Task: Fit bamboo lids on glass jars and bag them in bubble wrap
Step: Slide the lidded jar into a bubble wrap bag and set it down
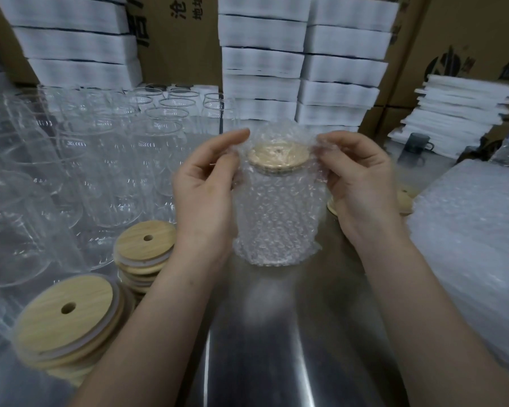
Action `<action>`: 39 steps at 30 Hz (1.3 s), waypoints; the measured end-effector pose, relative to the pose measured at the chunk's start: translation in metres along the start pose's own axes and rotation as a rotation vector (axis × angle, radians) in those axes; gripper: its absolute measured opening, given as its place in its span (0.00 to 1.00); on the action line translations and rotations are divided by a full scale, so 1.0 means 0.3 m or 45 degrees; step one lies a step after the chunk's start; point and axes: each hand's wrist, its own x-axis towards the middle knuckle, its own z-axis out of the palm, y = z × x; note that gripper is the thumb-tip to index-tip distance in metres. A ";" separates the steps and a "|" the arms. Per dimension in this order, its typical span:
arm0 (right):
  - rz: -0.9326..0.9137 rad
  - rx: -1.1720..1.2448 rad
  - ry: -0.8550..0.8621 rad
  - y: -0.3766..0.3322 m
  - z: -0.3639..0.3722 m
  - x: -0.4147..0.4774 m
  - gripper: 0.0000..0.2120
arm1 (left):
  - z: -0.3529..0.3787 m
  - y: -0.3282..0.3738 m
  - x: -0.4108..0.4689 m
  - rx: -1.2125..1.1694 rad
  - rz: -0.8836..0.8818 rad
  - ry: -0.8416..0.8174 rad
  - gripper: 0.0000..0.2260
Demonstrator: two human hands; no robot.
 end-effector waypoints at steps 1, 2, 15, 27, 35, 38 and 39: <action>0.029 0.025 -0.007 0.003 0.000 0.000 0.20 | -0.001 -0.003 0.002 -0.022 -0.019 0.011 0.15; 0.063 0.050 -0.009 0.005 0.001 0.000 0.21 | -0.002 -0.007 0.003 -0.049 -0.039 0.030 0.16; -0.138 -0.719 0.241 0.004 0.043 -0.045 0.08 | 0.021 -0.049 -0.042 -0.120 -0.237 0.120 0.13; 0.291 -0.832 -0.054 0.091 0.051 -0.003 0.51 | 0.043 -0.086 -0.077 -0.007 -0.085 -0.103 0.15; 0.123 -0.951 0.426 0.166 0.114 0.170 0.42 | 0.037 -0.176 -0.079 0.599 -0.001 -0.097 0.13; 0.144 -0.832 0.539 0.212 0.135 0.277 0.42 | 0.025 -0.203 -0.078 0.705 -0.080 -0.112 0.12; 0.148 -0.822 0.552 0.230 0.142 0.310 0.42 | 0.022 -0.208 -0.076 0.718 -0.103 -0.113 0.13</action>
